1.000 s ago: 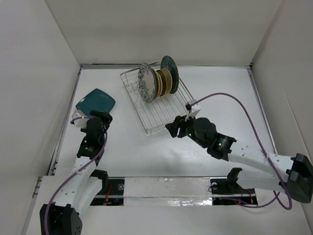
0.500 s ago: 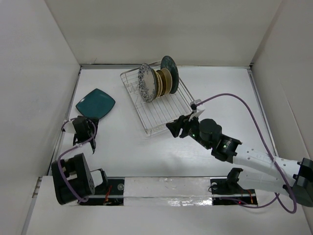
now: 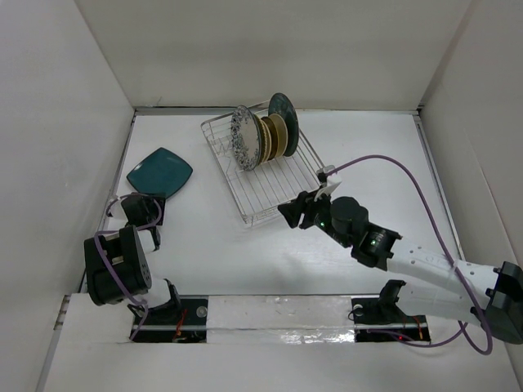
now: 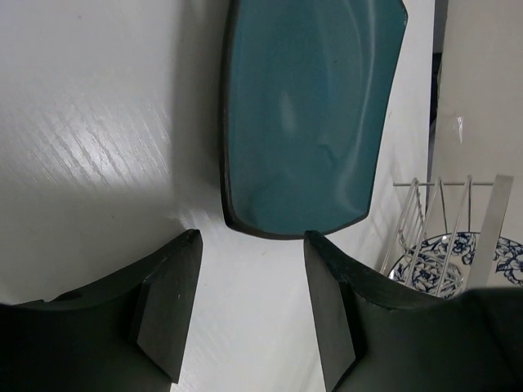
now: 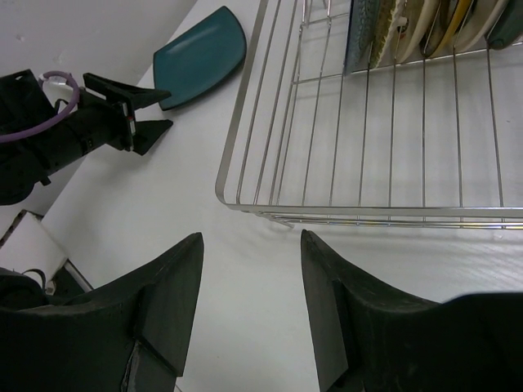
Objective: Load the plates into the dish rack
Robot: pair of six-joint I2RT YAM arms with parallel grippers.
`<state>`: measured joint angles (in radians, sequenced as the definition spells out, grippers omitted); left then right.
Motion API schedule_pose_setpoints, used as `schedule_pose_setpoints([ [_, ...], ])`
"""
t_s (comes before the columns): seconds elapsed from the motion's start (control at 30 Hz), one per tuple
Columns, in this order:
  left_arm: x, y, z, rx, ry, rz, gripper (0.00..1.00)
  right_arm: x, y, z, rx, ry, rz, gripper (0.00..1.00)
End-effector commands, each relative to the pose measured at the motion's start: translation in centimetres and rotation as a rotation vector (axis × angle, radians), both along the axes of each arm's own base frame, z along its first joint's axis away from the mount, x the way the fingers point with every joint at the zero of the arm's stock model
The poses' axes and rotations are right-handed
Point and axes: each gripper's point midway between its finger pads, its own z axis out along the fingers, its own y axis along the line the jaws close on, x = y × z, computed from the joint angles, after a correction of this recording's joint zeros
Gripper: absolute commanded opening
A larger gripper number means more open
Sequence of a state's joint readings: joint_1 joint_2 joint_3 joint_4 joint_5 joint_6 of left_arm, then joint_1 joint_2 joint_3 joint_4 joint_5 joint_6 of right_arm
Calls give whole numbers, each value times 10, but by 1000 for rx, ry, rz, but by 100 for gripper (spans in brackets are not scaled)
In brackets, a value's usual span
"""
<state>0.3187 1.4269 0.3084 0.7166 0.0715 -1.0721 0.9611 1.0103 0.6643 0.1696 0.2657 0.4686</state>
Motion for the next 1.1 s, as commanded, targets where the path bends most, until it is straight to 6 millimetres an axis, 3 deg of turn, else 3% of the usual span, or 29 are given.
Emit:
schedule_pose_setpoints([
  [0.0,13,7,18,15,-69,6,49,5,3,13,47,-26,-4,56],
  [0.17,14,8,19,-20,-91,37,45,6,2,15,53,-26,-2,56],
  [0.47,21,15,25,-59,-150,99,25,8,-6,18,66,-31,-7,55],
  [0.6,23,13,25,-56,-158,107,0,10,-9,18,68,-33,-14,55],
  [0.73,20,11,27,-43,-166,91,0,11,-9,17,70,-29,-13,55],
  [0.87,17,-15,27,-50,-169,8,0,12,-7,15,68,-24,-9,54],
  [0.97,8,-30,17,-76,-162,-43,0,12,-7,15,66,-24,-9,54],
  [1.07,-14,-44,3,-95,-129,-81,0,13,-8,14,61,-24,-15,54],
])
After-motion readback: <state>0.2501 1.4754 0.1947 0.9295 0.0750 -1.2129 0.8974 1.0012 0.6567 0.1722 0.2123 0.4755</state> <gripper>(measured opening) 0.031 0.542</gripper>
